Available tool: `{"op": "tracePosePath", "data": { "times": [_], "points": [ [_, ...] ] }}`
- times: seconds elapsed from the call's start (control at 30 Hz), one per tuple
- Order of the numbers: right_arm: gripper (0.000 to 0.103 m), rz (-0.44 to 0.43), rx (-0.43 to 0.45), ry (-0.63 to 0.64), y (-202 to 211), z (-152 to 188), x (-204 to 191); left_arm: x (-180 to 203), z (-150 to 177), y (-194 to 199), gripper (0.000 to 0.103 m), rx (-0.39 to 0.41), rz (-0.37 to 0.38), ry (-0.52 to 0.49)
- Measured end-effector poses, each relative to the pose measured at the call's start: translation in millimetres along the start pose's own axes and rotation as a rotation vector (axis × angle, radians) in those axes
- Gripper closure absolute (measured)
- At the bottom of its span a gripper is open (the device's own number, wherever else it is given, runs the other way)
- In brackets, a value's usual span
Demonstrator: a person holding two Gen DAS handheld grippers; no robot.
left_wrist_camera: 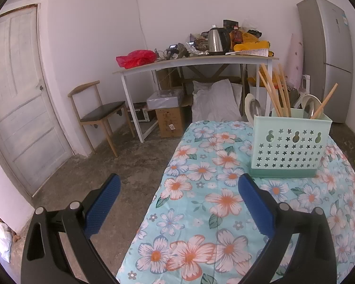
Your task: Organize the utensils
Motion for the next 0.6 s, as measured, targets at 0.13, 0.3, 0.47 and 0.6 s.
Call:
{"op": "tracePosePath", "data": {
  "times": [0.13,0.3,0.47,0.6],
  "points": [
    [0.009,-0.003,0.003,0.000,0.4,0.2,-1.1,1.0,0.1,0.8,0.006,0.001,-0.002,0.005],
    [0.009,-0.002,0.003,0.001,0.5,0.6,-1.6,0.2,-1.1,1.0,0.006,0.004,-0.003,0.005],
    [0.009,-0.002,0.002,0.001,0.2,1.2,-1.8,0.5,-1.7,2.0,0.006,0.006,-0.002,0.005],
    [0.009,-0.003,0.003,-0.001,0.7,0.7,-1.1,0.7,-2.8,2.9,0.006,0.006,-0.002,0.005]
  ]
}}
Point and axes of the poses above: each gripper's, at about its wrist camera, not at the fingertips, and y roughly against the way its jaws point, x to its right, z to its underside, the point moved 6 cm from there along -y, roughly the way its jaws point, and after that the axes turned 6 degrees about y, right-handed, at the moved point
